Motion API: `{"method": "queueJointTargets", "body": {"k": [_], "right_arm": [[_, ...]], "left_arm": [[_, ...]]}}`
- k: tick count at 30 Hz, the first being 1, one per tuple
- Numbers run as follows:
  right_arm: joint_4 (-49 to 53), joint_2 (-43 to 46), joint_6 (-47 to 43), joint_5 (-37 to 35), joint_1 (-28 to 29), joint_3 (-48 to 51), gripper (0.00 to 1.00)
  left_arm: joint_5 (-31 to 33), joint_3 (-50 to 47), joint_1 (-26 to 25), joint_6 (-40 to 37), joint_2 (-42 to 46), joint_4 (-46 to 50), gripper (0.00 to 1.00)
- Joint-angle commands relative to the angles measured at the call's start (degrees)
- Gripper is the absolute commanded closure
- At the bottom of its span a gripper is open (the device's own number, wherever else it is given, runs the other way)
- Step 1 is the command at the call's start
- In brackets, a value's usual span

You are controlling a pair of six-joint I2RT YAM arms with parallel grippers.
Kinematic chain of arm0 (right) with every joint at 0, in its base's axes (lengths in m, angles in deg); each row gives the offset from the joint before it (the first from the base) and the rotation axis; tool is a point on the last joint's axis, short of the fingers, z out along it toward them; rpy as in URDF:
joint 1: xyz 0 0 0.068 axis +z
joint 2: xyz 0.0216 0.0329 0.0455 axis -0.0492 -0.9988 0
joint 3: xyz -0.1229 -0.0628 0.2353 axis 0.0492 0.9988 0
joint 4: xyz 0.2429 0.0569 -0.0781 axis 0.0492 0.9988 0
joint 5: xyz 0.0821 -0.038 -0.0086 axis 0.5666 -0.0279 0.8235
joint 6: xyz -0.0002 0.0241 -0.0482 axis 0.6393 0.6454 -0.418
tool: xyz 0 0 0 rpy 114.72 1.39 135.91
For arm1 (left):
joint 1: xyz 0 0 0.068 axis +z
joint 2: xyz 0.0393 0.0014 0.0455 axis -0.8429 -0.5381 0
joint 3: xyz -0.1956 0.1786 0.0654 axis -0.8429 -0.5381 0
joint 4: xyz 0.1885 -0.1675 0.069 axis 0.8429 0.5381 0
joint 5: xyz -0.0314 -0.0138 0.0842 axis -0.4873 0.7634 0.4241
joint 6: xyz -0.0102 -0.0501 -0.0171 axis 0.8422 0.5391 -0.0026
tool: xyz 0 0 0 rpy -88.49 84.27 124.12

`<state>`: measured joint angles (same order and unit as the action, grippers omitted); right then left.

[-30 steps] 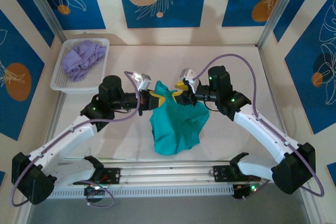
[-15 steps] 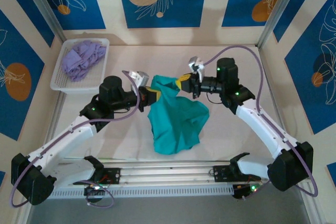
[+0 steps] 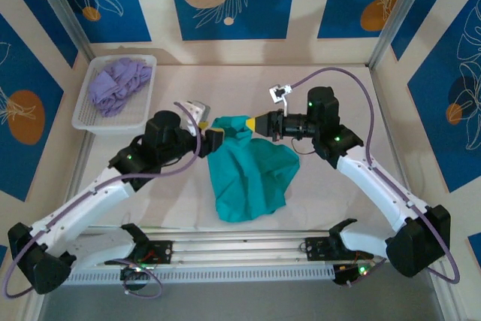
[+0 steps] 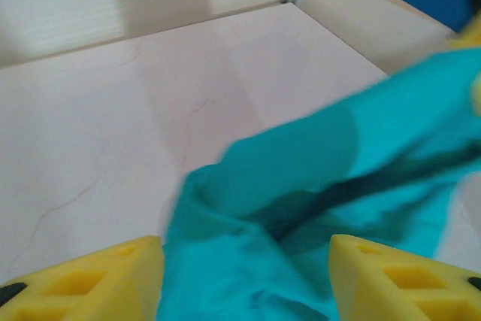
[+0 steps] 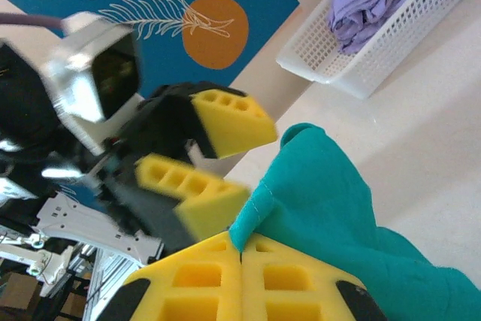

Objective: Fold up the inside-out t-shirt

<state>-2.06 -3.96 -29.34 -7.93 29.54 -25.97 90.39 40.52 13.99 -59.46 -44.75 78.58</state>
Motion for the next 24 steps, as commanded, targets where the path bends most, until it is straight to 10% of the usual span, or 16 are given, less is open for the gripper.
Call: {"method": "queueJointTargets", "body": {"k": [1, 15, 20, 24], "right_arm": [[2.44, -0.41, 1.01, -0.79, 0.66, -1.39, 1.0], [2.55, 0.45, 1.0, 0.01, 1.01, -0.33, 1.0], [6.3, 0.97, 0.3, -8.54, 1.74, -0.54, 1.0], [11.8, 2.92, -4.87, -25.43, 5.35, -1.41, 1.0]], "left_arm": [[5.44, 3.27, -4.19, -6.38, -0.79, 2.62, 0.42], [20.19, 12.23, -6.55, -14.02, -16.18, -0.02, 0.39], [21.71, 12.38, -6.55, -12.36, -16.06, -1.76, 0.9], [2.35, 11.61, -4.55, -7.05, -12.24, 1.22, 1.0]]}}
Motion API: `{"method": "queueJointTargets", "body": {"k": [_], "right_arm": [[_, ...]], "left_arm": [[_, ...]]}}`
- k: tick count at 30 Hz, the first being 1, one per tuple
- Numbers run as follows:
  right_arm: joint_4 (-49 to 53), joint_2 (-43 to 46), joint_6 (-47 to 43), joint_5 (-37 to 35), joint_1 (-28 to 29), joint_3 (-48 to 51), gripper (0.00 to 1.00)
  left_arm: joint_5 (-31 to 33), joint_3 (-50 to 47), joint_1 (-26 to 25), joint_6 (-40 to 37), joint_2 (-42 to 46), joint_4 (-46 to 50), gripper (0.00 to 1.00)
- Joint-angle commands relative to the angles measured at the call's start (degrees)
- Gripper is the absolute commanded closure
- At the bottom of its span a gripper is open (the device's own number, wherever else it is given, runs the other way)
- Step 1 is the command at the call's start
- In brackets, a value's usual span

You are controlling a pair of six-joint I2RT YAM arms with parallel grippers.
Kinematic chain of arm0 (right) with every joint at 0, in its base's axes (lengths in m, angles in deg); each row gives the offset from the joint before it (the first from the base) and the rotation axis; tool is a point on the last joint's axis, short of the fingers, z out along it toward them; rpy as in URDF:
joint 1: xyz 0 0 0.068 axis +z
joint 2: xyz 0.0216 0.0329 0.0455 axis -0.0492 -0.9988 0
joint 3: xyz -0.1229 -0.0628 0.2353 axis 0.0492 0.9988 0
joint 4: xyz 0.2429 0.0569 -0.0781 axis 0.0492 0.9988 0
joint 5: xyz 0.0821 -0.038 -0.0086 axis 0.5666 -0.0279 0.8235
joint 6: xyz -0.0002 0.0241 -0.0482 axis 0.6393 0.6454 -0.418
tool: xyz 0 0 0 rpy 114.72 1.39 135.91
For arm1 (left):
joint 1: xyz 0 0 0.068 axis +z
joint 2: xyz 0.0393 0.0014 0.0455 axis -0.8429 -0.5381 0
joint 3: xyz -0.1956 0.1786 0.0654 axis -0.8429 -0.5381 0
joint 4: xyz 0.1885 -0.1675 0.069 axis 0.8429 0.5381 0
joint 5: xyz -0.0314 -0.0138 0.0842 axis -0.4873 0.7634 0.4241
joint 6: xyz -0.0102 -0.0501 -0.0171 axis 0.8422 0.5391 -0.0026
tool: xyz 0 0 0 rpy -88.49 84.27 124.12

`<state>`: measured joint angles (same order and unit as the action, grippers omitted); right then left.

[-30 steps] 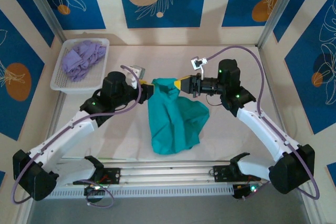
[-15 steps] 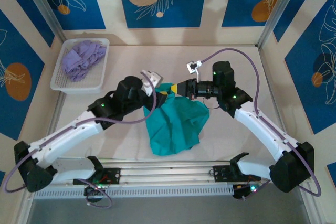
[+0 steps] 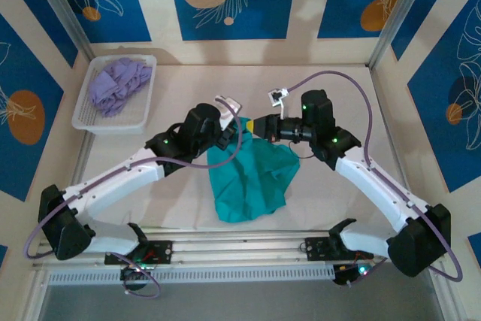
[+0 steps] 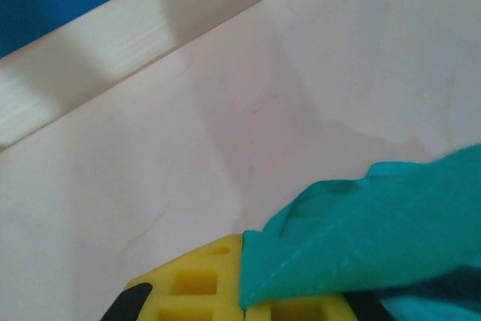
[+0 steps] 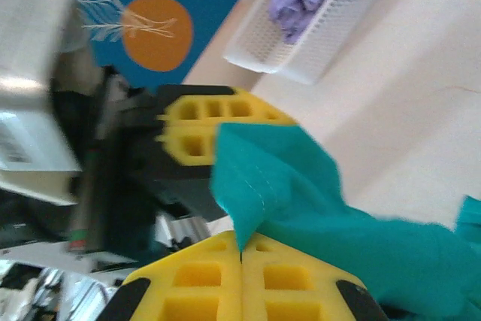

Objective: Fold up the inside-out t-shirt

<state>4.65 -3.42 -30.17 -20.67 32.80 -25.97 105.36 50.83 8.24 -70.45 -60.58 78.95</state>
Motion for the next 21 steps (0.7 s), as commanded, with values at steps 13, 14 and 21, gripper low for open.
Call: {"method": "queueJointTargets", "body": {"k": [13, 14, 21], "right_arm": [[8.74, 4.29, -16.09, -23.46, 5.71, -1.85, 0.95], [10.61, 4.15, -16.34, -23.78, 5.71, -2.62, 0.92], [14.21, 6.41, -15.55, -20.92, 7.4, -1.24, 0.66]], "left_arm": [[-62.8, -13.17, 16.84, 31.76, 12.4, -26.21, 1.0], [-62.24, -13.4, 16.9, 31.84, 12.64, -26.35, 1.0], [-55.62, -12.88, 16.88, 29.87, 13.13, -21.59, 1.0]]}}
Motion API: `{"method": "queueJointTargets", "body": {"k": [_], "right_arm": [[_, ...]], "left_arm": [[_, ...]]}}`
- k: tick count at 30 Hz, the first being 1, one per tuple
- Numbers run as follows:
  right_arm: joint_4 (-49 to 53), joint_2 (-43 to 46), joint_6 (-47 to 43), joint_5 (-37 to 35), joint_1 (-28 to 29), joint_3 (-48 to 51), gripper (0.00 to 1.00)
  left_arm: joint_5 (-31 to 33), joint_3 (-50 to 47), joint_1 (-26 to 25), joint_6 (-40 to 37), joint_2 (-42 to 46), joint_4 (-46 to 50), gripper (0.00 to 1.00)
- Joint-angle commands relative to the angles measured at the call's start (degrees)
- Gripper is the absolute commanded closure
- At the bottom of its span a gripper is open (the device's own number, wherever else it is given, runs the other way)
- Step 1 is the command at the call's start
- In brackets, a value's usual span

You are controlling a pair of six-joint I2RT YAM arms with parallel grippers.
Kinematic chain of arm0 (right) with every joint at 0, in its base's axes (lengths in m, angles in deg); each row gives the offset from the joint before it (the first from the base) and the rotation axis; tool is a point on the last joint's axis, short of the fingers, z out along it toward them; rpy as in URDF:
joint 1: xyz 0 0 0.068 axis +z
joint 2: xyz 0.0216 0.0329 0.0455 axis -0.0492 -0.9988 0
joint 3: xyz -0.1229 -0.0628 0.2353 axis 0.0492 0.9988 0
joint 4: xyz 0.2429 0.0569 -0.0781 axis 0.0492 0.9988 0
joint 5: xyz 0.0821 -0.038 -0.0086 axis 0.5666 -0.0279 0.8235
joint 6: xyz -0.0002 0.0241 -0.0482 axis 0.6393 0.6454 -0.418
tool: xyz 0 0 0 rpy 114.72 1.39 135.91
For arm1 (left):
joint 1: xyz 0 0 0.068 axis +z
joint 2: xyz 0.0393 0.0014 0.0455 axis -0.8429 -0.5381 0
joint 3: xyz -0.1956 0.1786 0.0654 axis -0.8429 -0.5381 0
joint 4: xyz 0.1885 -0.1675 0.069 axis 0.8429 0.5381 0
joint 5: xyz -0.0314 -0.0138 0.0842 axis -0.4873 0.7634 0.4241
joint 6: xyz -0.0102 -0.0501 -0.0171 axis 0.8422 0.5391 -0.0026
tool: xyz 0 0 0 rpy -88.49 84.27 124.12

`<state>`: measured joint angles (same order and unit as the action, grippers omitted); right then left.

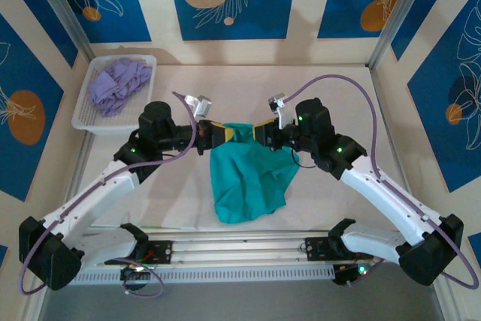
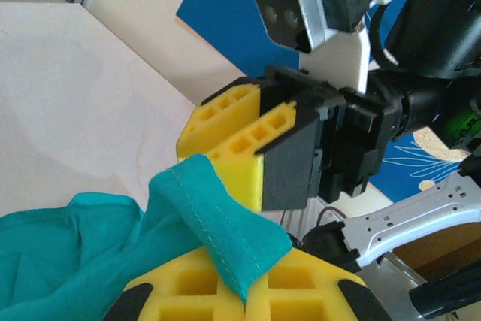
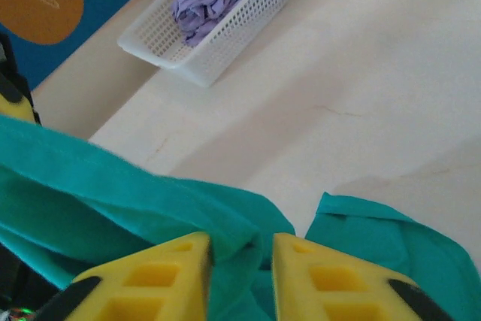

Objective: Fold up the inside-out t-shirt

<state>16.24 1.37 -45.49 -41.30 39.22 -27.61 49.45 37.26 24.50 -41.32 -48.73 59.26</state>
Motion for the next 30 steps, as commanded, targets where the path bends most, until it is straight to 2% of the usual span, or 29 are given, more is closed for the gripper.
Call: {"method": "queueJointTargets", "body": {"k": [1, 7, 11, 12, 14, 16, 18, 21, 24, 28, 30], "right_arm": [[2.22, 1.67, -0.04, -0.31, 1.5, 0.94, 0.62], [-3.0, 0.2, 4.78, 3.36, 2.01, 3.27, 0.5], [-5.03, -2.79, 7.84, 5.87, 1.87, 3.0, 0.48], [-6.19, -3.48, 8.54, 7.12, 1.56, 3.03, 0.5], [-10.38, -3.46, 9.94, 11.7, 0.33, 4.03, 0.73], [-18.11, -1.69, 12.13, 17.67, -1.83, 6.68, 0.92], [-29.63, -0.04, 15.43, 25.51, -4.46, 9.99, 1.0], [-41.44, 0.45, 16.46, 33.37, -5.41, 11.7, 1.0], [-41.68, -0.52, 13.37, 37.51, -5.38, 10.19, 1.0], [-41.08, -1.41, 10.74, 39.85, -6.4, 9.82, 1.0], [-41.83, -1.87, 11.28, 40.6, -6.93, 9.66, 1.0]], "left_arm": [[0.39, 0.62, 0.69, 0.71, 1.13, -1.92, 1.0], [1.25, 0.41, 0.64, 0.18, 1.19, -1.66, 1.0], [1.62, -0.16, 0.67, 0.7, 1.35, -2.85, 1.0], [1.97, -0.51, 0.67, 0.81, 1.52, -3.27, 1.0], [5.03, -0.99, 0.65, 1.01, 2.21, -2.52, 1.0], [11.61, -2.01, 0.64, 1.62, 3.29, -0.86, 1.0], [15.29, -3.27, 0.63, 2.09, 3.9, -0.69, 1.0], [16.29, -3.5, 0.68, 2.58, 3.61, 0.08, 1.0], [16.84, -3.17, 0.64, 2.32, 3.23, 1.66, 0.96], [16.35, -3.44, 0.67, 1.63, 3.48, 2.37, 0.84], [17.11, -2.93, 0.67, 0.32, 3.48, 4.32, 0.73]]}}
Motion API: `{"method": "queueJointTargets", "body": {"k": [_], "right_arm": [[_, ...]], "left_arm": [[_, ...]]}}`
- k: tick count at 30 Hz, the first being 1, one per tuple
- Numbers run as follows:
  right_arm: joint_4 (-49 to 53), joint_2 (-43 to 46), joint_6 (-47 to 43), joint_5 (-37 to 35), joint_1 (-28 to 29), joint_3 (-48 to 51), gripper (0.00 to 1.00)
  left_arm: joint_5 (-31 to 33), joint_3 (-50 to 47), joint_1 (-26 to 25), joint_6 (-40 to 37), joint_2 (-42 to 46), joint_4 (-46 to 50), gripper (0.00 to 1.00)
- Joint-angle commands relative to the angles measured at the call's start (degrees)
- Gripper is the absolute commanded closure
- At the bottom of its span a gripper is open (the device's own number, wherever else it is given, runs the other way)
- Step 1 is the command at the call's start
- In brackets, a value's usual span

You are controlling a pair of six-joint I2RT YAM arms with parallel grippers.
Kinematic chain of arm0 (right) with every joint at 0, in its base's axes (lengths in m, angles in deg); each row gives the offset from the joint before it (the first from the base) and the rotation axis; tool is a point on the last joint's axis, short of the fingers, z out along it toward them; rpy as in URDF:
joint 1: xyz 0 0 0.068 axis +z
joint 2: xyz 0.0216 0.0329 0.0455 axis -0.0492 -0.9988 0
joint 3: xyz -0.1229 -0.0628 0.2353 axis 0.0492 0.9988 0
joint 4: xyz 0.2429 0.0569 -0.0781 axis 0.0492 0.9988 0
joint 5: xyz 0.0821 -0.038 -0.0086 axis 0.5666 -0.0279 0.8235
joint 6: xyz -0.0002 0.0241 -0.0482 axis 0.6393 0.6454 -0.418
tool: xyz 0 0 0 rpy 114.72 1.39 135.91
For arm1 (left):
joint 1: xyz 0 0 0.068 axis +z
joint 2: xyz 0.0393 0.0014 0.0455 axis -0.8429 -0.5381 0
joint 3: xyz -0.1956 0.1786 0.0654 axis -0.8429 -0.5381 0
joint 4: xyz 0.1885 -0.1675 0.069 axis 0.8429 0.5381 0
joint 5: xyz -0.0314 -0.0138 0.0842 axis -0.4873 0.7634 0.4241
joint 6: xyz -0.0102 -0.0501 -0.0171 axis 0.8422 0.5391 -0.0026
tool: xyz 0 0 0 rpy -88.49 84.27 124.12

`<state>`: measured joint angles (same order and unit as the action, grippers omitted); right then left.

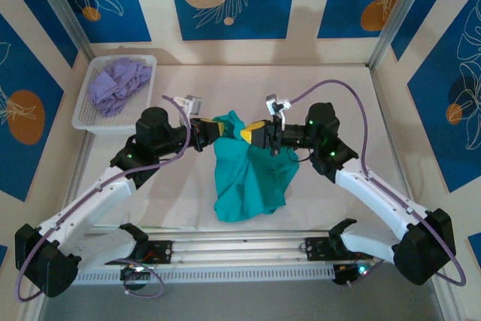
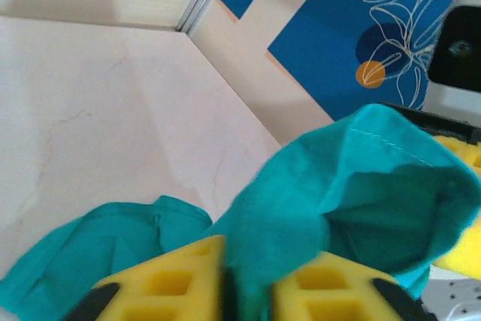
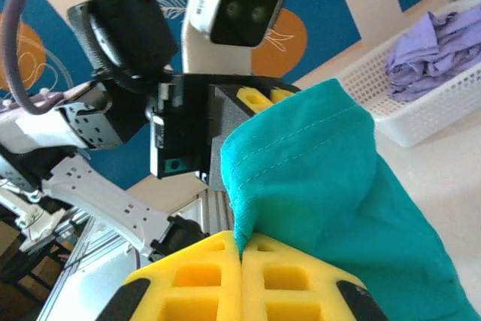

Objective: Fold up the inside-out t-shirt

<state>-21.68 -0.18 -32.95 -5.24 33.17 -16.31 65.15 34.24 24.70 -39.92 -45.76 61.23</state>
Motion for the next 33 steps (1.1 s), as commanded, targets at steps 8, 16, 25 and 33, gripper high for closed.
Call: {"method": "queueJointTargets", "body": {"k": [8, 16, 25, 33], "right_arm": [[1.76, -1.24, -3.42, 3.27, -1.61, -4.1, 1.0], [3.23, -2.08, -2.42, 1.96, -1.61, -4.66, 1.0], [6.52, -1.47, -2.71, -0.17, -1.76, -5.19, 1.0], [15.27, -2.6, -0.68, -5.85, -1.96, -8.85, 1.0]], "left_arm": [[7.29, 0.9, -0.44, -9.45, 7.0, 7.64, 0.45], [-6.37, 1.92, -5.31, -13.1, 8.45, 0.82, 0.66], [-4.8, 6.26, -7.33, -15.22, 3.91, 4.59, 0.66], [8.19, 3.51, -13.15, -20.58, 10.02, 6.16, 0.62]]}}
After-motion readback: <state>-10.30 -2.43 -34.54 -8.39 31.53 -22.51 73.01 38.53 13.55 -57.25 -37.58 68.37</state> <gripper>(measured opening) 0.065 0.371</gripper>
